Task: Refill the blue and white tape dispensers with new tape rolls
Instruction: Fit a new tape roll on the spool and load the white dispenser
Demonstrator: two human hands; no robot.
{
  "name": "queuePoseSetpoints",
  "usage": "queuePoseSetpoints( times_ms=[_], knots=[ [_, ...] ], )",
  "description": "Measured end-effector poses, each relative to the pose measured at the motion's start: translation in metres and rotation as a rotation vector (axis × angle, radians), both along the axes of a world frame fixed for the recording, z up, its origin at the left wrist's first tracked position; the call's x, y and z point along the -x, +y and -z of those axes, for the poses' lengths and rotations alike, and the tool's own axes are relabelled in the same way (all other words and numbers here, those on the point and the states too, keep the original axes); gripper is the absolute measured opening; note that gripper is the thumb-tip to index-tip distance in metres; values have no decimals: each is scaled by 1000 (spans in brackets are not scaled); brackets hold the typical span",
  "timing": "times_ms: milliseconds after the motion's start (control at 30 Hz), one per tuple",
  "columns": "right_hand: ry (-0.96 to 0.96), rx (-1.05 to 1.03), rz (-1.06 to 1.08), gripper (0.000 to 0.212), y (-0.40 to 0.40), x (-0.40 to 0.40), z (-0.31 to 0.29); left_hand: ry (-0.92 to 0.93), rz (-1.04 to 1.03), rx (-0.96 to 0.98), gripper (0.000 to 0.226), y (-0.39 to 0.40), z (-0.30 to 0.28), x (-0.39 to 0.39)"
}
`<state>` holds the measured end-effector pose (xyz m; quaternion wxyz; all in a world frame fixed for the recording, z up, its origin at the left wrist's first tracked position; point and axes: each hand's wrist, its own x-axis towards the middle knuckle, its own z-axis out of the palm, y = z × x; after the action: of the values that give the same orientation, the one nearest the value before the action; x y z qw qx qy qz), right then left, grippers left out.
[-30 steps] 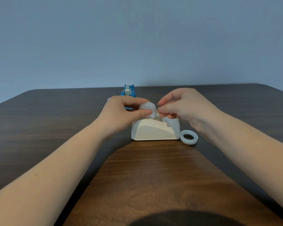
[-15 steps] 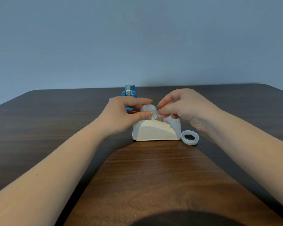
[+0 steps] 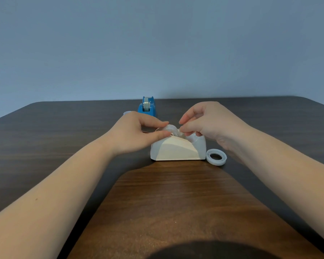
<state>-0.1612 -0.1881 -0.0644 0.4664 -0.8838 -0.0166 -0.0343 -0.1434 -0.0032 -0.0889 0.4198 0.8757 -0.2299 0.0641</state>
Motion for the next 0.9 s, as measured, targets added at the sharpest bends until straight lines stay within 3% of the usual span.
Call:
queuePoseSetpoints(
  times_ms=[300,500,900],
  knots=[
    [-58,85,-1,17,2,-1,4,47,34,31,49,6,5,-1],
    [-74,119,13,19,-3,0,3,42,67,-45,38,5,2,4],
    [55,-109,86,23,-32,3,-9,57,43,-50,34,7,2,4]
  ],
)
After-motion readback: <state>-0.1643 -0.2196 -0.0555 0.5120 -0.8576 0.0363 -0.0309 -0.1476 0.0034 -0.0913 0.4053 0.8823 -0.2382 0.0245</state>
